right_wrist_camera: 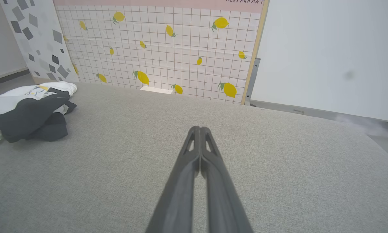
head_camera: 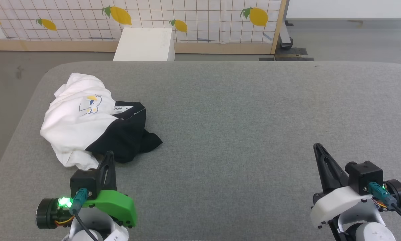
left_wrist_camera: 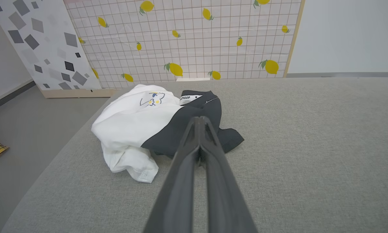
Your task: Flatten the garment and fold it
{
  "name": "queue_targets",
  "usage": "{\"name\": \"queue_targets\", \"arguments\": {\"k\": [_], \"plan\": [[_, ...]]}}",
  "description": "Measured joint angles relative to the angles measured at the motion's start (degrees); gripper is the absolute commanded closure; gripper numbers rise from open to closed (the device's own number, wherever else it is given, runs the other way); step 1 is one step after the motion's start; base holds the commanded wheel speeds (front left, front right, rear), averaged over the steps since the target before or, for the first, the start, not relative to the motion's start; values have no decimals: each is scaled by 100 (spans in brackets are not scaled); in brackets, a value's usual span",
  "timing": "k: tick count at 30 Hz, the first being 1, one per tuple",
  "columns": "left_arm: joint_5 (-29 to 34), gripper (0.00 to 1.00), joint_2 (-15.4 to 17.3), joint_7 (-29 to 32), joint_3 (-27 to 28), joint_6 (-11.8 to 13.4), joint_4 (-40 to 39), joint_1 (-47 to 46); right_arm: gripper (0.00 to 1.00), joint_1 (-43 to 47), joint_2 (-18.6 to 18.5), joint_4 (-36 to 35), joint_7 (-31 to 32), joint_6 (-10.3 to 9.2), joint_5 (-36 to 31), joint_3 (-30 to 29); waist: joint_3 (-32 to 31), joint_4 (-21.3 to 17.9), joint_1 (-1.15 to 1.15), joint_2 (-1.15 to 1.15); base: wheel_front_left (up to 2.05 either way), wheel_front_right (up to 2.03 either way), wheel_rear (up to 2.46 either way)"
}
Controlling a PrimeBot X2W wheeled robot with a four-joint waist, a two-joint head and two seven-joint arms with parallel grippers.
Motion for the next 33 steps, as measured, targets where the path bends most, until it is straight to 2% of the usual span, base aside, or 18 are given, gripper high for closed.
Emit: {"name": "queue_targets", "arguments": {"k": [17,18,33], "plan": [[0,100,0,0,2,0,0,0,100,0,0,0,0,0,0,1,0,0,0,0,0,0,0],[-11,0,0,0,-2,0,1,-1,0,-1,0,3,0,0,2,-1,0,0,0,0,0,0,0],[-130,0,1,-103,-46,10,96,-2,0,0,0,144,-104,0,174,-119,-3,-5,0,0,0,0,0]]}}
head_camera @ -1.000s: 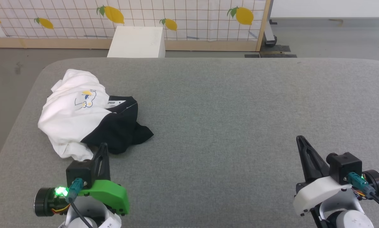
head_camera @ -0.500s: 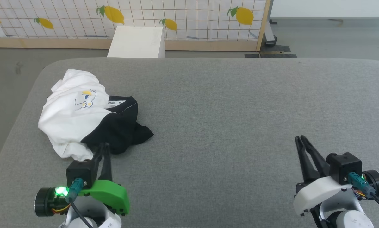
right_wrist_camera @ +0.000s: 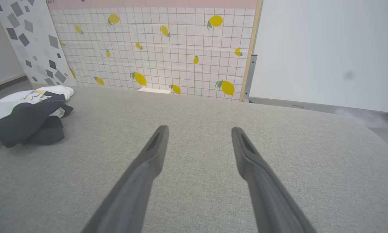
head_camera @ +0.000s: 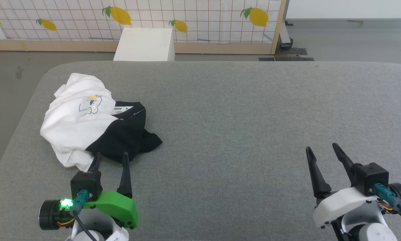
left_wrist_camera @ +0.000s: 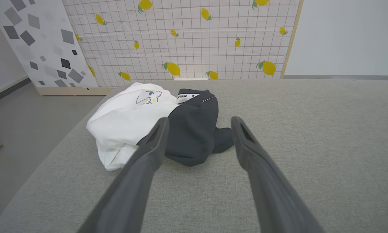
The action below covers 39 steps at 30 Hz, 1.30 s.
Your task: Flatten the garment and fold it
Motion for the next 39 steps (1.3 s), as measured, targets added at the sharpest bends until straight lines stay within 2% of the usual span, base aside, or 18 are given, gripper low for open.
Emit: {"name": "queue_targets", "arguments": {"k": [25,39], "plan": [[-270,0,0,-287,-76,110,249,-1,0,4,-1,299,-298,0,308,-231,-31,22,0,0,0,0,0],[-425,0,13,-457,-14,214,342,2,0,36,-1,521,-457,0,464,-253,-56,469,0,0,0,0,0]]}}
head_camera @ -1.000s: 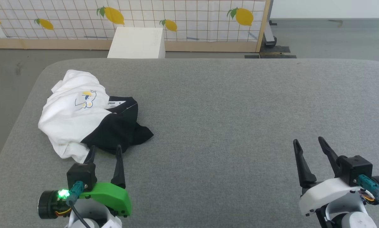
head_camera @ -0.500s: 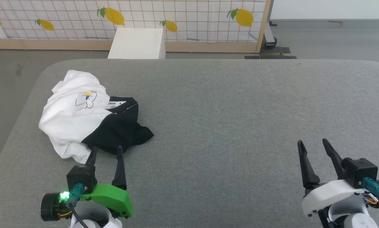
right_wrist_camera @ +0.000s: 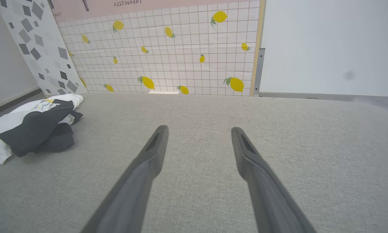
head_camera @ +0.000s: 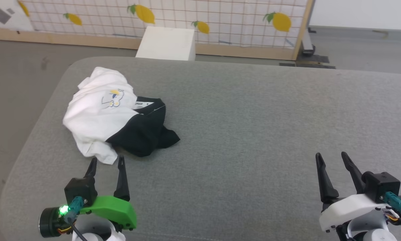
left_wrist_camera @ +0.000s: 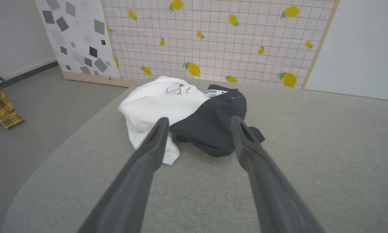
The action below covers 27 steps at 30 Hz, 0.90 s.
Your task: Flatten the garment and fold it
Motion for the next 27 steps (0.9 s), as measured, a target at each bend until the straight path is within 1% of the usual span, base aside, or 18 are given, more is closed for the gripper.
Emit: {"name": "queue_targets", "arguments": {"k": [9,27], "plan": [[-85,0,23,-104,29,83,30,15,0,10,1,129,-102,0,132,19,-23,455,0,0,0,0,0],[-343,0,89,-299,21,215,115,142,0,28,3,413,-315,0,390,1,-94,1484,0,0,0,0,0]]}}
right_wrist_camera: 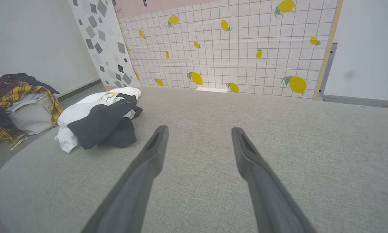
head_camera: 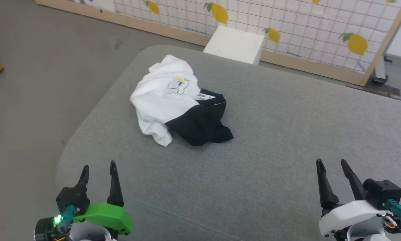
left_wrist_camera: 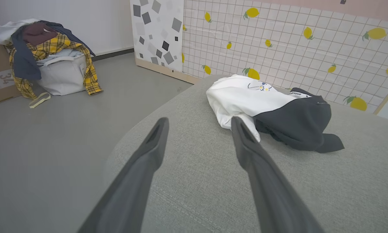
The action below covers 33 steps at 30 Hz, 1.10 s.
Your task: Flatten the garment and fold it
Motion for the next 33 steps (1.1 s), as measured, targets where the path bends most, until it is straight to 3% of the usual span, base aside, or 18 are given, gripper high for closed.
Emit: {"name": "queue_targets", "arguments": {"k": [15,33], "plan": [[-59,0,97,-160,-87,168,110,23,0,3,0,210,-187,0,155,-53,-6,629,0,0,0,0,0],[-348,0,157,-328,-269,244,275,31,0,4,1,498,-389,0,349,-126,53,970,0,0,0,0,0]]}}
